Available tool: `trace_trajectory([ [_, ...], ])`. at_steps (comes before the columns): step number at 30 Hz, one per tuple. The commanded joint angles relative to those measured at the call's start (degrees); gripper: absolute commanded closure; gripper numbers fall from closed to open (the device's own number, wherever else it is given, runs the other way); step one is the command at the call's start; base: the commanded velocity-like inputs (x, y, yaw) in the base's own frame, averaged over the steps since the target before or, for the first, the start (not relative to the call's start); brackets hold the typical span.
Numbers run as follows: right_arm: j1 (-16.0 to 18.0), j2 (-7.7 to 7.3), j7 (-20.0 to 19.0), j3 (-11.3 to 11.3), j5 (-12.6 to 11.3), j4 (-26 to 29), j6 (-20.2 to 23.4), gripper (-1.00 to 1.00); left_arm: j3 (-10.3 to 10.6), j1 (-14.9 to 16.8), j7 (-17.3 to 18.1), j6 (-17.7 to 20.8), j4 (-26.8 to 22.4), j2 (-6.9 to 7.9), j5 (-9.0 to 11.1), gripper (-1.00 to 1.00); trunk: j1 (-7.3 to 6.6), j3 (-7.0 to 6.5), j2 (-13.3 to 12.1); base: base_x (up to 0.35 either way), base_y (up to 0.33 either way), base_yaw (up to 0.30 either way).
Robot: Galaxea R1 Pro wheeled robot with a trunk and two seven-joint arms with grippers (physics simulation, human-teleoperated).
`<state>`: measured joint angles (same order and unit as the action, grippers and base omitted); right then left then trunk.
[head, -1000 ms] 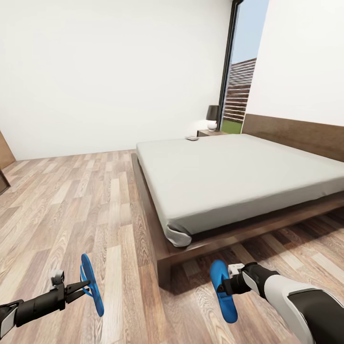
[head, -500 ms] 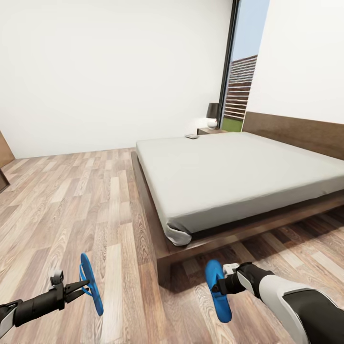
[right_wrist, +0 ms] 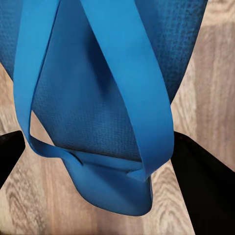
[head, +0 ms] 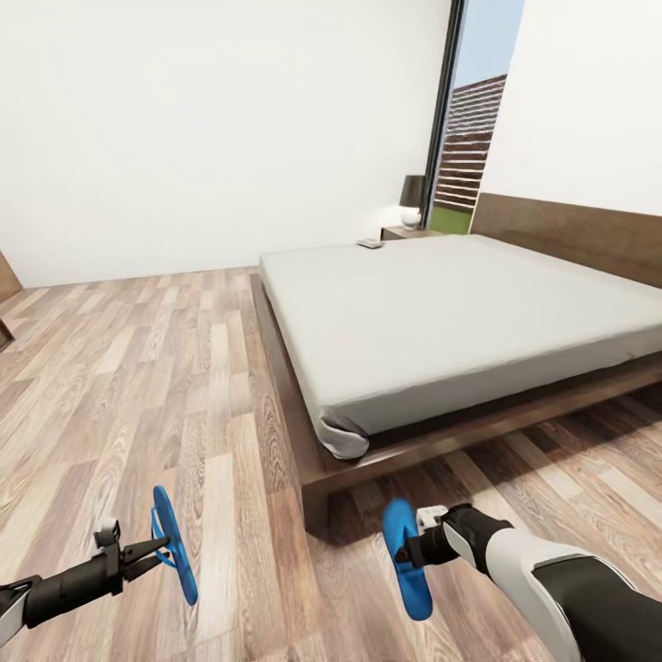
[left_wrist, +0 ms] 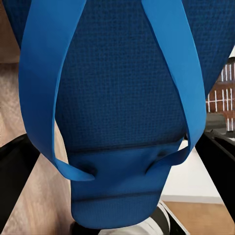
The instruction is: In the bedroom, move the book from the bed onto either nightstand, and place the two sandals side by side next to the bed.
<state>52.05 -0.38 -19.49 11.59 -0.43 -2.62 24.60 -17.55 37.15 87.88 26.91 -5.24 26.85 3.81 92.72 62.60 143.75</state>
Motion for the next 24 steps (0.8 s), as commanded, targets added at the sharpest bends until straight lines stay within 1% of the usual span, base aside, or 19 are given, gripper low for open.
trace_trajectory([
  [1, 0.1, 0.00, -0.3, 0.4, -0.1, 0.0, 0.0, 1.00, 0.3, 0.0, 0.2, 0.5, 0.0, 0.01, 0.4, 1.00, 0.01, 0.28, 0.0, 0.000, 0.000, 0.000],
  [6, 0.1, 0.02, 0.6, 0.8, -0.2, 0.4, 0.2, 1.00, 0.4, 0.0, 0.4, 0.1, -0.2, -0.17, 0.4, 1.00, 0.14, 1.39, 0.1, 0.000, 0.000, 0.000],
  [9, 0.1, 0.24, 2.7, 1.0, -0.2, 1.2, 0.9, 1.00, 0.4, 0.0, 0.4, 0.0, -0.1, -0.21, 0.4, 1.00, 0.22, 2.05, 0.1, 0.000, 0.000, 0.000],
  [10, 0.1, 0.58, 3.6, 1.0, -0.2, 2.2, 1.5, 1.00, 0.4, 0.0, 0.5, -0.1, -0.1, -0.21, 0.4, 1.00, 0.24, 2.27, 0.2, 0.000, 0.000, 0.000],
  [12, 0.1, 1.15, 5.1, 1.0, -0.1, 4.5, 4.2, 1.00, 0.4, 0.0, 0.7, -0.1, -0.1, -0.24, 0.5, 1.00, 0.29, 2.72, 0.2, 0.000, 0.000, 0.000],
  [14, 0.1, 1.38, 5.6, 1.0, -0.1, 6.0, 6.2, 1.00, 0.5, 0.0, 0.7, -0.2, -0.2, -0.27, 0.5, 1.00, 0.35, 3.16, 0.2, 0.000, 0.000, 0.000],
  [18, 0.1, 1.58, 6.0, 1.2, 0.4, 8.6, 8.2, 1.00, 0.4, 0.0, 0.8, -0.2, -0.2, -0.30, 0.5, 1.00, 0.45, 4.05, 0.3, 0.000, 0.000, 0.000],
  [24, 0.1, 1.61, 6.0, 1.2, 1.4, 10.8, 8.8, 1.00, 0.4, 0.0, 0.8, -0.2, -0.2, -0.25, 0.5, 1.00, 0.60, 5.37, 0.3, 0.000, 0.000, 0.000],
])
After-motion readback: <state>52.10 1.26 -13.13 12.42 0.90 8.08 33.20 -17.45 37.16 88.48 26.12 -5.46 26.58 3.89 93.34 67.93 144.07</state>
